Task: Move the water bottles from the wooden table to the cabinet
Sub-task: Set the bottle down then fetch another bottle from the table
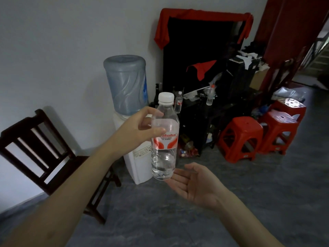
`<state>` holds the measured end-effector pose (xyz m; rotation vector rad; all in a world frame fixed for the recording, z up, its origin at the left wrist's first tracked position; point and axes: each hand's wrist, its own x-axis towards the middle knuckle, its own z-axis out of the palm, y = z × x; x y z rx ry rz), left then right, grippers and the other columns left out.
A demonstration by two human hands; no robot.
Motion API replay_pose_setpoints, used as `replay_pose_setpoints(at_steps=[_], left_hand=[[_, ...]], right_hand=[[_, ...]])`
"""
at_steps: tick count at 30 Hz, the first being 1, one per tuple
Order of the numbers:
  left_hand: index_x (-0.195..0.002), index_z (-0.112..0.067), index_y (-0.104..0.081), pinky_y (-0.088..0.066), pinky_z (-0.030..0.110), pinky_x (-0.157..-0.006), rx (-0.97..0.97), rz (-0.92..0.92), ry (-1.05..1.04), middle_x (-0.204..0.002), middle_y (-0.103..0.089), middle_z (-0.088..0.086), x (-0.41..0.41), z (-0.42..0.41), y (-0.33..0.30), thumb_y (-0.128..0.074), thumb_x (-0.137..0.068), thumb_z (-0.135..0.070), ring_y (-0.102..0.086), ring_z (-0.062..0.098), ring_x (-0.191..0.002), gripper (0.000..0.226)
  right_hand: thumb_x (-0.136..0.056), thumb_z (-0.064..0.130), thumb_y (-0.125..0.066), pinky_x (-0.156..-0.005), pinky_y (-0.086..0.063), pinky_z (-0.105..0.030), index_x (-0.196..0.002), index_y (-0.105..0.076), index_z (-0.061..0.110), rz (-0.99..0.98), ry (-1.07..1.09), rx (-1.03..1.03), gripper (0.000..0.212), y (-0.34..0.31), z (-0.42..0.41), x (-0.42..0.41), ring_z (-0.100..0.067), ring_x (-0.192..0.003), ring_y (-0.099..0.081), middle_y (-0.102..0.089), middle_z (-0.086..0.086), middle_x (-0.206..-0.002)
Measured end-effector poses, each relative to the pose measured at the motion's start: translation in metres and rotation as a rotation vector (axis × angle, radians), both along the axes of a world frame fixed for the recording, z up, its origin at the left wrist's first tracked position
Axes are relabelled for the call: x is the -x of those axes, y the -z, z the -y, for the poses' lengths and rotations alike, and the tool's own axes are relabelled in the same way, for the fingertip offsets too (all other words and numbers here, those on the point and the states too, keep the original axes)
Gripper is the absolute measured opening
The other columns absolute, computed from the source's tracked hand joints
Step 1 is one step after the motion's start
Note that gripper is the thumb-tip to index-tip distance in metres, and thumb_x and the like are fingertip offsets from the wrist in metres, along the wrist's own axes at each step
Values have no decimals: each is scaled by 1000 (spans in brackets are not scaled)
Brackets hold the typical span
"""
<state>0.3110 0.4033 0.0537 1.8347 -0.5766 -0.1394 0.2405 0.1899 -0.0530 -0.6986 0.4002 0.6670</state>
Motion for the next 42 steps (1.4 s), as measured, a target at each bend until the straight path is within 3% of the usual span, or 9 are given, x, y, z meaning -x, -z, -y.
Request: replay_pose_setpoints(at_steps=[5, 13, 19, 22, 26, 33, 37, 42], left_hand=[[-124, -21, -59, -61, 25, -78, 16, -8, -4, -110, -76, -6, -74, 24, 7, -73, -76, -40, -75, 15, -99, 53], [-121, -22, -60, -62, 27, -75, 35, -58, -31, -108, -78, -3, -204, 89, 3, -80, -81, -38, -77, 18, -96, 47], [-118, -30, -62, -62, 27, -77, 28, -85, -48, -109, -77, -2, -282, 138, 11, -83, -77, -40, -76, 17, -99, 47], [-121, -23, -62, -60, 22, -73, 34, -109, -20, -105, -79, -1, -313, 158, 10, -77, -73, -38, -77, 17, -96, 52], [-123, -16, -61, -61, 25, -75, 36, -112, -10, -106, -79, 2, -359, 181, 12, -76, -80, -27, -77, 18, -97, 47], [-121, -28, -63, -62, 28, -81, 47, -108, -45, -126, -67, 2, -448, 195, 35, -71, -91, -15, -72, 14, -105, 34], [-126, -23, -63, -61, 22, -78, 61, -118, -62, -124, -69, 4, -509, 193, 49, -71, -92, -11, -72, 14, -103, 37], [-120, -31, -65, -57, 20, -82, 56, -123, -80, -119, -73, 2, -591, 179, 69, -79, -80, -20, -73, 16, -103, 44]], right_hand=[[-88, 25, -48, -73, -61, -36, -124, -59, -5, 0, -1, 16, 48, 6, 23, -73, -32, -102, -71, -67, -22, -121], [-94, 27, -42, -92, -54, -35, -127, -59, -4, 19, -68, 49, 48, -2, 92, -206, -30, -114, -66, -66, -21, -124], [-94, 27, -43, -85, -57, -36, -127, -58, -4, -28, -46, 71, 48, -1, 135, -291, -31, -108, -69, -68, -21, -121], [-93, 27, -44, -83, -58, -35, -128, -57, -4, -43, -56, 46, 49, 4, 151, -321, -31, -107, -69, -67, -21, -122], [-93, 27, -44, -84, -57, -34, -125, -59, -4, -45, -35, 41, 47, 10, 170, -366, -31, -104, -70, -68, -21, -121], [-93, 24, -46, -85, -56, -36, -122, -59, -7, -60, 8, 42, 45, 24, 187, -451, -32, -99, -72, -69, -23, -118], [-93, 24, -46, -83, -57, -35, -124, -58, -7, -94, 9, 66, 45, 36, 188, -514, -32, -97, -72, -68, -23, -119], [-93, 24, -45, -83, -57, -36, -122, -60, -6, -149, -1, 127, 44, 49, 181, -602, -33, -100, -70, -70, -23, -115]])
